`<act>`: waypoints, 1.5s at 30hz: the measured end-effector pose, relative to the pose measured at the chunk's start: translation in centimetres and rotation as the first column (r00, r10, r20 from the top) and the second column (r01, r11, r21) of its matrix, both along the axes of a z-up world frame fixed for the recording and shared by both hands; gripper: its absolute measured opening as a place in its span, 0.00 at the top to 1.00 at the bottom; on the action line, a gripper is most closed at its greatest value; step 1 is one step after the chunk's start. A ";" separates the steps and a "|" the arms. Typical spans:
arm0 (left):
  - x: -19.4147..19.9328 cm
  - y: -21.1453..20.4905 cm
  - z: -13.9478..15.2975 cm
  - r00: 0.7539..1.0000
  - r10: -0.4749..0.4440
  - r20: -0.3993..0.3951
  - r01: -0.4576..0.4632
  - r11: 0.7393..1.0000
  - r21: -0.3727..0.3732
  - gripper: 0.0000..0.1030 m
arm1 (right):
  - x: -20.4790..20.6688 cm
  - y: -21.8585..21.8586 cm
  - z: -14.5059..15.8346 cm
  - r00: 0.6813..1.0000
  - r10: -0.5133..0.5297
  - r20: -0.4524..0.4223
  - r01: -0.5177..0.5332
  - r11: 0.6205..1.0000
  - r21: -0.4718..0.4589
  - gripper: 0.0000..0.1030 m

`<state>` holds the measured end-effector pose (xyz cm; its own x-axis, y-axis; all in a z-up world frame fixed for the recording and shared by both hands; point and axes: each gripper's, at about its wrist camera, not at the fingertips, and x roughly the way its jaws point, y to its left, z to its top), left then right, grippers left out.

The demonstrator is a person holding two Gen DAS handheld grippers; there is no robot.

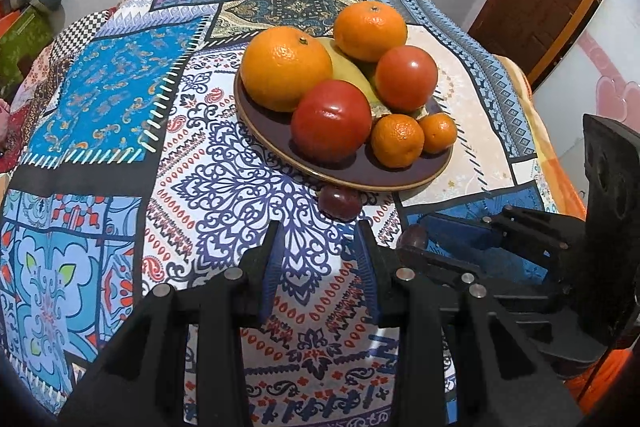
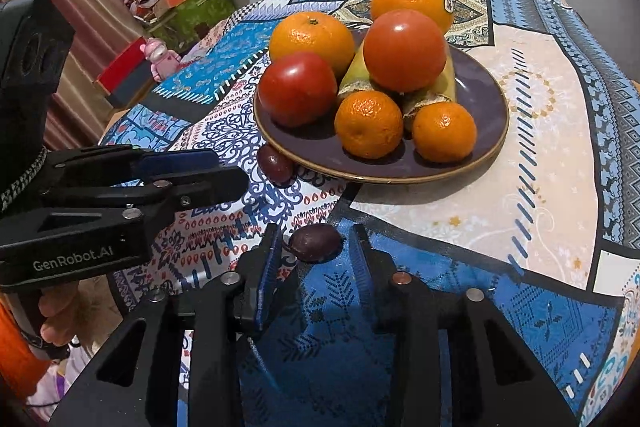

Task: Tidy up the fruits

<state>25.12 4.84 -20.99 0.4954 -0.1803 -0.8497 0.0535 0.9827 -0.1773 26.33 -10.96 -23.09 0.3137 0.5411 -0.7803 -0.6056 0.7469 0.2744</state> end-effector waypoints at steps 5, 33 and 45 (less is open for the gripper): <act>0.6 -0.8 0.0 1.000 -0.020 0.003 0.020 1.000 0.014 0.65 | 0.0 -0.3 0.2 1.000 -0.007 0.013 0.007 1.000 0.004 0.76; 0.8 -2.5 0.8 0.997 -0.062 0.037 0.059 0.995 0.078 0.76 | 0.7 -3.9 2.2 0.994 -0.094 0.057 0.091 0.995 0.049 0.76; 1.4 -3.3 6.0 0.987 -0.054 0.148 0.049 0.998 0.041 0.76 | 2.2 -6.0 5.1 0.980 -0.149 0.132 0.142 0.988 0.065 0.76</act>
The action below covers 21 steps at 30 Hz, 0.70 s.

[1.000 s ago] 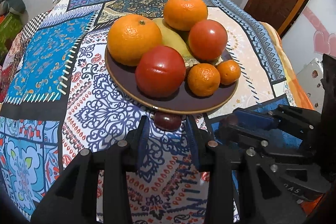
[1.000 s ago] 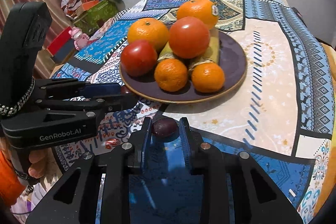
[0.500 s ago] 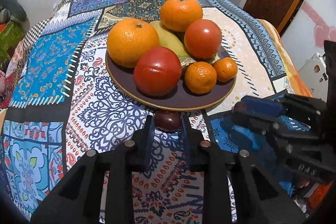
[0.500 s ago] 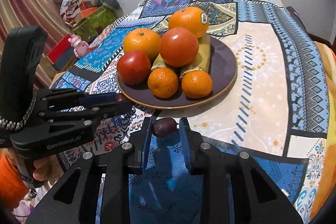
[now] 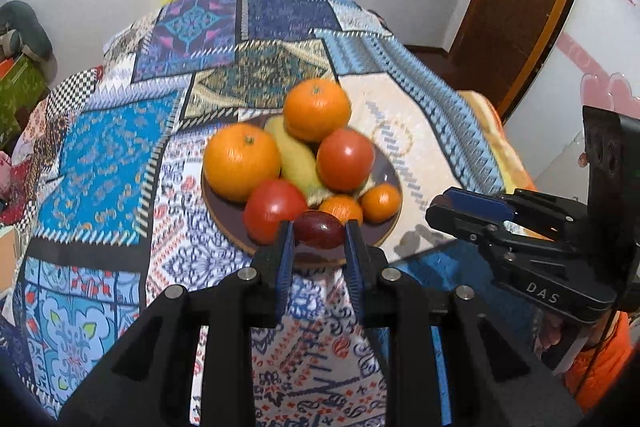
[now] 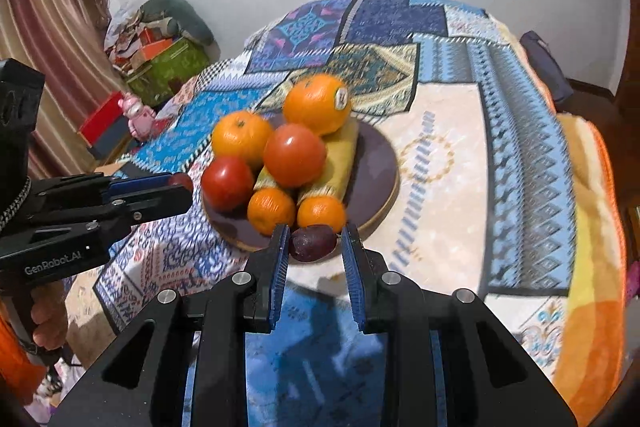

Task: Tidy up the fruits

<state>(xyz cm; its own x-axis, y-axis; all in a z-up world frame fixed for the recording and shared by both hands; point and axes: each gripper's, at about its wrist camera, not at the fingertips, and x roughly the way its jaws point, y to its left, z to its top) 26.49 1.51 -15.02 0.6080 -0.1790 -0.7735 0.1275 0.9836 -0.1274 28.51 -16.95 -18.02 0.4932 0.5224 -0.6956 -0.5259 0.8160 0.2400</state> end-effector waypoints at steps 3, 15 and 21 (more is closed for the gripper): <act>0.8 -0.3 0.7 1.000 0.003 0.014 -0.003 1.000 -0.003 0.76 | 0.6 -0.1 0.8 1.000 -0.009 0.025 0.009 1.000 0.003 0.76; 4.8 -0.6 1.3 1.000 0.019 0.025 -0.019 1.000 0.007 0.76 | 3.9 0.4 1.7 0.997 -0.031 0.068 0.032 0.999 -0.008 0.76; 7.2 -0.6 0.5 0.999 0.034 0.005 -0.034 0.999 0.015 0.76 | 5.7 1.2 1.0 0.998 -0.026 0.057 0.028 0.999 -0.025 0.76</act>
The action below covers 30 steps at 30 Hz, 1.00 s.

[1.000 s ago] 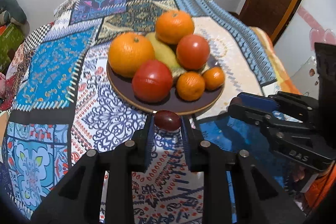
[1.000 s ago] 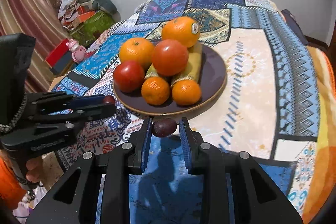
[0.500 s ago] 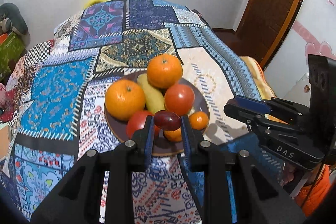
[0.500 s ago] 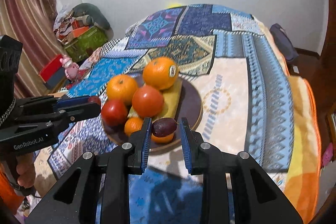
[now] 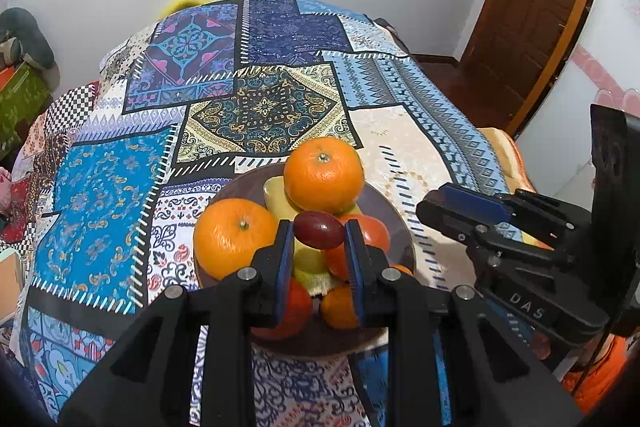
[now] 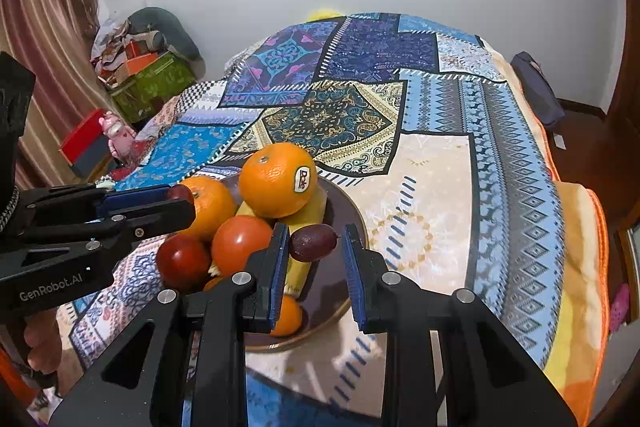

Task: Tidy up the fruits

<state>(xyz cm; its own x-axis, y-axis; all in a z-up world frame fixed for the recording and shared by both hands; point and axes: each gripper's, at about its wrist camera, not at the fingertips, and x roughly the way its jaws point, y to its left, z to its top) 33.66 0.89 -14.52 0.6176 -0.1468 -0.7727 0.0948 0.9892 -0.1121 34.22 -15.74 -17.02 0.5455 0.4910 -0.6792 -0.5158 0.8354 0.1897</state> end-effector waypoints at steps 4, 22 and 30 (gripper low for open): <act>1.2 0.5 -0.6 1.000 0.007 -0.022 -0.007 1.000 -0.020 0.76 | 1.2 0.5 -0.9 1.000 -0.002 -0.016 0.001 1.000 -0.022 0.76; 3.2 1.1 -2.7 0.997 0.009 -0.073 -0.012 0.999 -0.037 0.75 | 3.4 1.6 -3.8 0.995 0.015 -0.097 -0.022 0.997 -0.068 0.75; 3.1 1.4 -2.8 0.996 0.032 -0.081 -0.035 0.999 -0.041 0.67 | 3.4 1.4 -4.0 0.993 0.013 -0.119 -0.020 0.998 -0.054 0.75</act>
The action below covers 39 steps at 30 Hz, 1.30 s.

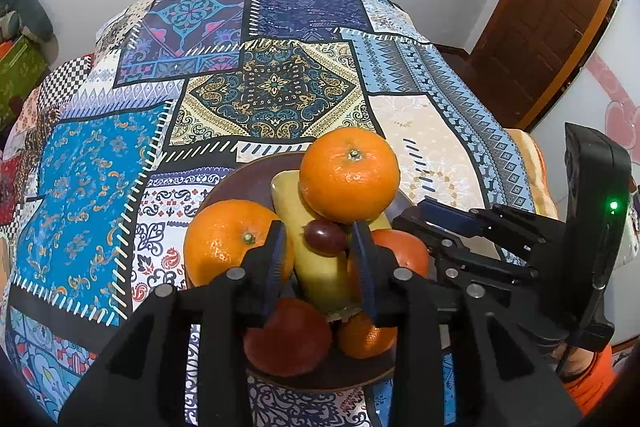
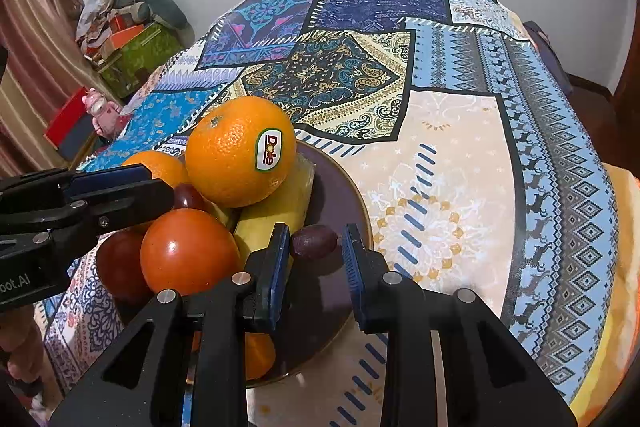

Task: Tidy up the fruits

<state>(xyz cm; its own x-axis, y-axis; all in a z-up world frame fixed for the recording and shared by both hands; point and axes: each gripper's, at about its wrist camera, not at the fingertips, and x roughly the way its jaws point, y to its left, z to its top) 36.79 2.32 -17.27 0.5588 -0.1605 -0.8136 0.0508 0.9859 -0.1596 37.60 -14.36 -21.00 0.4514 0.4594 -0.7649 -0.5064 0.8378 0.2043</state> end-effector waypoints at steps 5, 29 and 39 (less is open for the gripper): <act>-0.6 0.2 0.7 1.000 0.002 0.007 -0.001 1.000 -0.019 0.64 | -0.4 -0.3 0.9 1.000 -0.002 0.011 0.002 1.000 0.010 0.75; -17.6 -0.5 16.5 0.901 0.032 0.433 -0.049 0.998 0.026 0.57 | -14.1 -3.5 16.6 0.935 -0.033 0.354 -0.026 0.987 0.161 0.62; -26.8 -1.2 20.6 0.773 0.064 0.631 -0.110 0.993 0.034 0.44 | -21.8 -5.3 20.9 0.858 -0.105 0.503 -0.018 0.972 0.234 0.40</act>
